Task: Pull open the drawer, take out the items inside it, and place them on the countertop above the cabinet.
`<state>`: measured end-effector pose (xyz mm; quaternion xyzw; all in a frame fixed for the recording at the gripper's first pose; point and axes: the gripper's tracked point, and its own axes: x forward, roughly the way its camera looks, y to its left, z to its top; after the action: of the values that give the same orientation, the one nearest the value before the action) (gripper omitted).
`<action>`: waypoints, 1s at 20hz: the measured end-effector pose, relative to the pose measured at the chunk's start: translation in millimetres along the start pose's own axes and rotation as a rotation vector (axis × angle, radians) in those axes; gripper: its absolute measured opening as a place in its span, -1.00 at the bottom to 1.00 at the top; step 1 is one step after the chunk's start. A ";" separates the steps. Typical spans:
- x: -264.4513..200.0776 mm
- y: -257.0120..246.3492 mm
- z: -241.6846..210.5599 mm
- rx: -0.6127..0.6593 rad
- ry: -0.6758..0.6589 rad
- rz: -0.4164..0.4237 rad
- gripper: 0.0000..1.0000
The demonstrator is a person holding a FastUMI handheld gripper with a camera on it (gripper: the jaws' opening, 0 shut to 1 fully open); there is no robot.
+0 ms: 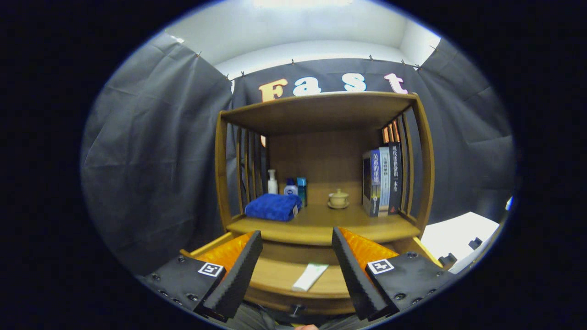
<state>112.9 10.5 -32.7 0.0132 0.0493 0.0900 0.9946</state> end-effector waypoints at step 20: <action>107.9 -15.6 -228.4 0.131 1.010 -0.161 0.99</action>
<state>198.3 18.6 -270.8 0.0266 0.5300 0.0052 0.8476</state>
